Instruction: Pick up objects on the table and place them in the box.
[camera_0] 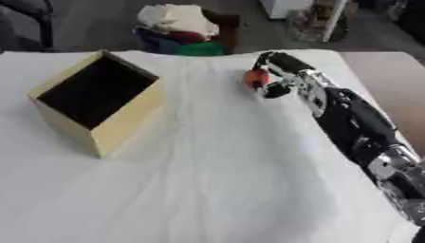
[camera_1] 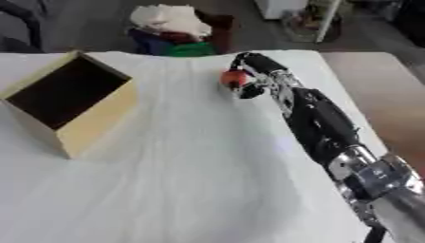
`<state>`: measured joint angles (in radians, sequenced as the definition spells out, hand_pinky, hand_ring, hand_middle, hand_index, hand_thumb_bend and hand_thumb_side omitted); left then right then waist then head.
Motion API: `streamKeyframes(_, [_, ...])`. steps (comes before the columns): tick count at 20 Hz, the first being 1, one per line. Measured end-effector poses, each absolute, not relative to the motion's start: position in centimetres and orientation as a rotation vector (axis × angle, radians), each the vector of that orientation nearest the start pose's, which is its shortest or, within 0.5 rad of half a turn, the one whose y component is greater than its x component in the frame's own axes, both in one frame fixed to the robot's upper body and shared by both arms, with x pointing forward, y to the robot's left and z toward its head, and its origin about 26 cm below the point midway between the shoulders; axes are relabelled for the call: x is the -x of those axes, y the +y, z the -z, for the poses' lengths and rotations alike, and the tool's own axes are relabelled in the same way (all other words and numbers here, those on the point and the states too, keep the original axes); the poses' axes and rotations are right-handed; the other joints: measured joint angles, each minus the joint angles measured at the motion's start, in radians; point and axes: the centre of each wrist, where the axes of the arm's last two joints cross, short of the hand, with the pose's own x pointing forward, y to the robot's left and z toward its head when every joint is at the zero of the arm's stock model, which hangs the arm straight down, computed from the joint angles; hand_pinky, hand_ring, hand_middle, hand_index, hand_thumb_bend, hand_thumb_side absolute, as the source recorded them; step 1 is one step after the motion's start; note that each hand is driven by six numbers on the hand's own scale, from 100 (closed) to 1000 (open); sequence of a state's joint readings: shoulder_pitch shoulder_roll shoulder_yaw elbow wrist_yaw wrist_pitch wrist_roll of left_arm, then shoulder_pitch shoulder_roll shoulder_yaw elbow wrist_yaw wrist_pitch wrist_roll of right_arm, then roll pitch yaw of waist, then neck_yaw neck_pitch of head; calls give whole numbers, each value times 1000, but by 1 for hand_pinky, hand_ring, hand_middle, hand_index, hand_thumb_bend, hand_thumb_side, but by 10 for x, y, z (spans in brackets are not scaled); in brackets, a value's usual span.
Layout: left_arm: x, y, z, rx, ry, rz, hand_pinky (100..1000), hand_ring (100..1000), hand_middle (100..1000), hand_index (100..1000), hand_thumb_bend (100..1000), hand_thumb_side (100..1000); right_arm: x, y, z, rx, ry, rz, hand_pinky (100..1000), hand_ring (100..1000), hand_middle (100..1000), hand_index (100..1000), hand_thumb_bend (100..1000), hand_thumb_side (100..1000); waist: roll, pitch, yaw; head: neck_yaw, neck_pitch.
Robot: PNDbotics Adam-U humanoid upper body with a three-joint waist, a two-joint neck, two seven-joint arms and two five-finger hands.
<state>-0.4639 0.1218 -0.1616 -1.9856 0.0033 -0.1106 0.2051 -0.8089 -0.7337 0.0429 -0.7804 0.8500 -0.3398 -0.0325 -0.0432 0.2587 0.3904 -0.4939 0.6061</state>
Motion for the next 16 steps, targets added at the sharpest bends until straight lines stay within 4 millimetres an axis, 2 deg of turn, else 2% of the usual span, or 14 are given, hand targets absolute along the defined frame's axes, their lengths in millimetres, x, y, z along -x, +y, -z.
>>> streamKeyframes(2, [-306,169,-223,151,-2521,108,745,628,632,892,100,679,-434,-441,-192,1242,-1536,-1188,767,865,692,344,100,100,1,-2,-2,1,0])
streamKeyframes(3, [-306,169,-223,151,-2521,108,745,628,633,892,100,679,-435,-435,-199,1242,-1577,-1197,767,863,694,343,100,415,1,-4,-2,2,0])
streamKeyframes(4, [-306,169,-223,152,-2521,109,745,628,633,892,100,679,-436,-428,-206,1240,-1619,-1210,770,863,694,341,100,100,1,-6,-2,2,0])
streamKeyframes(12, [-306,168,-223,161,-2526,119,745,629,634,891,100,677,-430,-353,-268,1102,-1949,-1474,799,858,699,341,100,100,-8,-9,15,-3,0])
streamKeyframes(16, [-306,166,-225,177,-2537,132,746,630,635,891,100,676,-428,-323,-279,972,-2014,-1613,812,856,699,344,100,111,-22,-12,41,-15,1])
